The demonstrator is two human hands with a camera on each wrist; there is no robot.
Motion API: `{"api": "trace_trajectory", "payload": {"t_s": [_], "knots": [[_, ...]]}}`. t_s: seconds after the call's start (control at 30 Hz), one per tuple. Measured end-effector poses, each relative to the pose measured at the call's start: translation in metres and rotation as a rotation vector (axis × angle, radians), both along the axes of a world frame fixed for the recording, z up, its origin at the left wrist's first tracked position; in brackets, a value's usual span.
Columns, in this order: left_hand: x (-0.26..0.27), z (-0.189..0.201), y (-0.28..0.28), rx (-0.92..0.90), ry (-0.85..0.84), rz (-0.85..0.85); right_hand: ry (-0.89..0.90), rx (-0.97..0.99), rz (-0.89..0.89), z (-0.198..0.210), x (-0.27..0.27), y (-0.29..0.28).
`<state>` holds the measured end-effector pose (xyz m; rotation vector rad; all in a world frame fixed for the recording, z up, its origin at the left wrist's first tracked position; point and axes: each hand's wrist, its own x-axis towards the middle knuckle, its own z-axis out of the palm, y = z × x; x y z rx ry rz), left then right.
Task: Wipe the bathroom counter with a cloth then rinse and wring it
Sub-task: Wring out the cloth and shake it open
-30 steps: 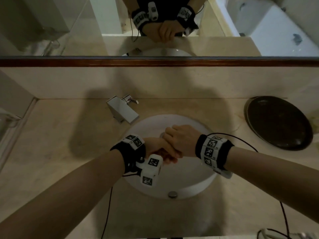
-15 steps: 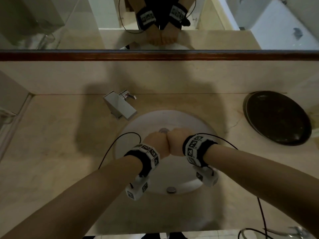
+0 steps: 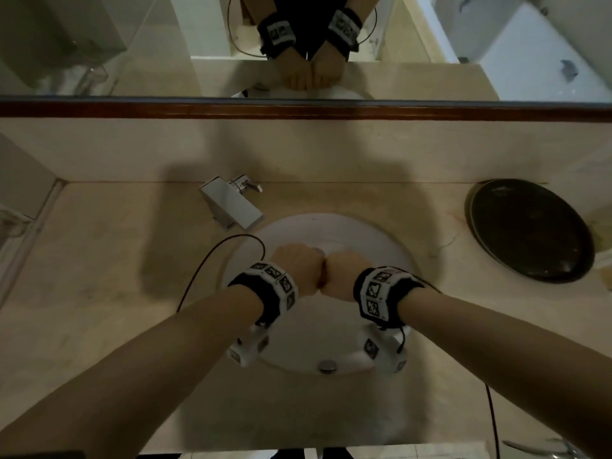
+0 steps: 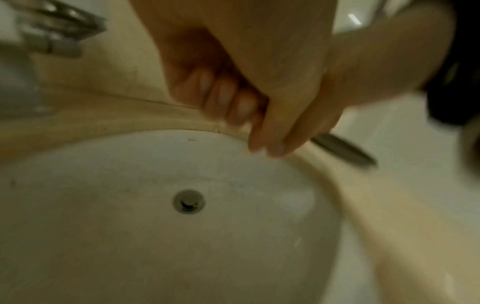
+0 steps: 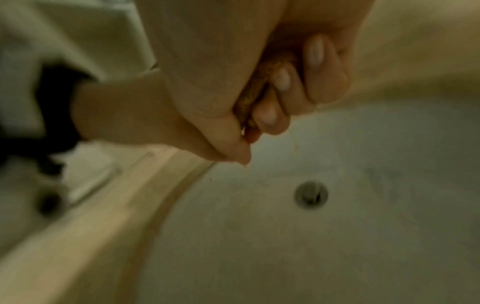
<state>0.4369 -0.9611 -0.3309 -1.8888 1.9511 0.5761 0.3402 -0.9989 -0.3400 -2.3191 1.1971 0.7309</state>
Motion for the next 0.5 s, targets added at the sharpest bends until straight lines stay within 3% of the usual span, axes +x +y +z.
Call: {"api": "trace_trajectory", "payload": {"t_s": [0.03, 0.1, 0.17, 0.2, 0.33, 0.43, 0.5], "knots": [[0.002, -0.002, 0.000, 0.072, 0.144, 0.120, -0.046, -0.087, 0.087, 0.003, -0.002, -0.003], [0.009, -0.005, 0.003, 0.240, 0.599, 0.427, -0.113, -0.168, 0.205, 0.002, -0.012, -0.009], [0.015, -0.001, 0.013, 0.380, 1.082, 0.767, -0.136, -0.201, 0.230, 0.000, -0.023, -0.014], [0.018, -0.003, 0.016, 0.392, 1.243, 0.892, -0.144, -0.225, 0.233, -0.001, -0.027, -0.015], [0.022, -0.015, 0.020, 0.311, 1.500, 1.134, -0.209, -0.282, 0.179, -0.008, -0.040, -0.013], [0.025, -0.018, 0.025, 0.334, 1.602, 1.168, -0.189, -0.215, 0.073, -0.005, -0.046, -0.016], [0.028, -0.019, 0.029, 0.366, 1.669, 1.191, -0.103, -0.211, 0.149, 0.004, -0.048, -0.020]]}}
